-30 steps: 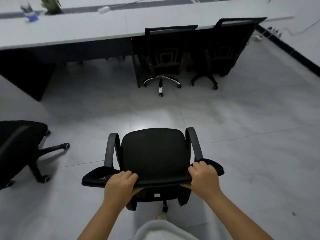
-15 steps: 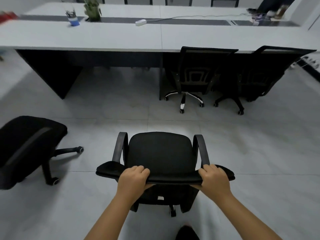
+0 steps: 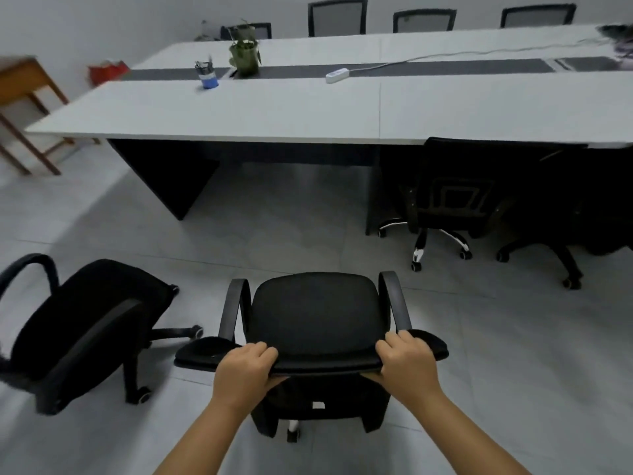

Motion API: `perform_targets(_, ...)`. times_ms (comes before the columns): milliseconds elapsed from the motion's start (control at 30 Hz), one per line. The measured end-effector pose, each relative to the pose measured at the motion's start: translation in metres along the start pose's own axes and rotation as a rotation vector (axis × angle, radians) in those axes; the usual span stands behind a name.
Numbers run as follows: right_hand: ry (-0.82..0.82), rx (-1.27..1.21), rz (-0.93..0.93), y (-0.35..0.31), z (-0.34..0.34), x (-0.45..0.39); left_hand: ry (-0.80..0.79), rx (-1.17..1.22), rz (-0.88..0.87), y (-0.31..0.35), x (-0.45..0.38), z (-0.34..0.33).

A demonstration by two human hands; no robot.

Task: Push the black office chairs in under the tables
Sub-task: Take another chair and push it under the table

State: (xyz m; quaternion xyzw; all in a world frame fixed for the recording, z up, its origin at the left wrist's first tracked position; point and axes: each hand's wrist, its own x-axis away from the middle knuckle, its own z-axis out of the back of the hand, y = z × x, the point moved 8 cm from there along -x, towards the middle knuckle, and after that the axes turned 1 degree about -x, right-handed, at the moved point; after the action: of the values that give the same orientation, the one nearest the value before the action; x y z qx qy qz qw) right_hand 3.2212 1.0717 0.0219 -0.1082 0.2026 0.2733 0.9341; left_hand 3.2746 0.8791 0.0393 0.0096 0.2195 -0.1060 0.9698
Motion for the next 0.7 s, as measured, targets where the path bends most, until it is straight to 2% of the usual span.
perform_targets(233,-0.013,-0.021,0.079,0.006,-0.048,-0.103,-0.004,-0.068,0.062,-0.067,-0.061,-0.028)
perform_targets(500,-0.041,0.026,0.016,0.002,-0.112,-0.221,0.046,-0.037,-0.021,-0.173,-0.151,-0.076)
perform_targets(700,-0.083,0.084,-0.095,0.022,-0.153,-0.309,-0.115,-0.022,-0.069,-0.235,-0.243,-0.130)
